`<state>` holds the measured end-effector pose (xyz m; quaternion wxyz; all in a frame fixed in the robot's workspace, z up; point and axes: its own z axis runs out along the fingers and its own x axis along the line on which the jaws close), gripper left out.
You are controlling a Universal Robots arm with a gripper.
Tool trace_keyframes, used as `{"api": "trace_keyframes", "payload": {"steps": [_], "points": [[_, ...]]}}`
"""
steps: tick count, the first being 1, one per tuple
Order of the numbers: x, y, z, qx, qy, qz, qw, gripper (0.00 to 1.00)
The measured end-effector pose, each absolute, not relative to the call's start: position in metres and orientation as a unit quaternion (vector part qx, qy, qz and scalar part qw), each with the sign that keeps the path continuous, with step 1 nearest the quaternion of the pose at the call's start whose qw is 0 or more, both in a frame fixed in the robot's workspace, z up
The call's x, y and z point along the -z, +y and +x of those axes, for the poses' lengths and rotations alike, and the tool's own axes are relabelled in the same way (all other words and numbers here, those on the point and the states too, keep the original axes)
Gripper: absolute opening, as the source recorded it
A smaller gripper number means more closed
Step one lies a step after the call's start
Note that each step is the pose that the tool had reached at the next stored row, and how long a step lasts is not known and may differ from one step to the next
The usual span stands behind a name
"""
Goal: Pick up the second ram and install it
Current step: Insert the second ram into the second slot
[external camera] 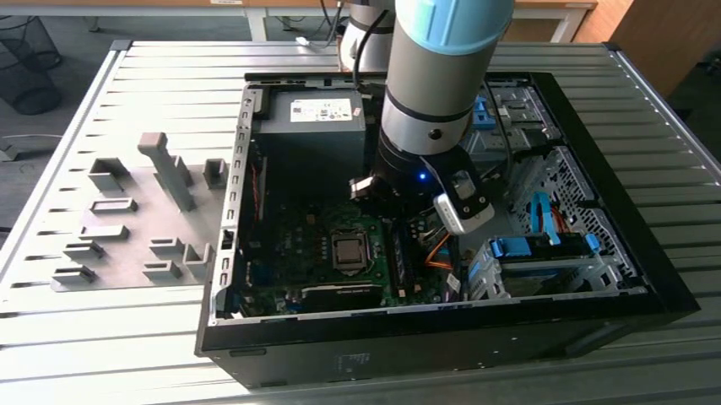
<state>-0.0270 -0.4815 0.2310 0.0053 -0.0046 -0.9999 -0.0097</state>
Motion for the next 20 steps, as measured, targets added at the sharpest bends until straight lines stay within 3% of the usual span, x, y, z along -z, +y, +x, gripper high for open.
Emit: {"api": "trace_keyframes", "payload": {"steps": [20], "points": [[-0.22, -0.482, -0.027, 0.01, -1.0, -0.001, 0.005, 0.14]]}}
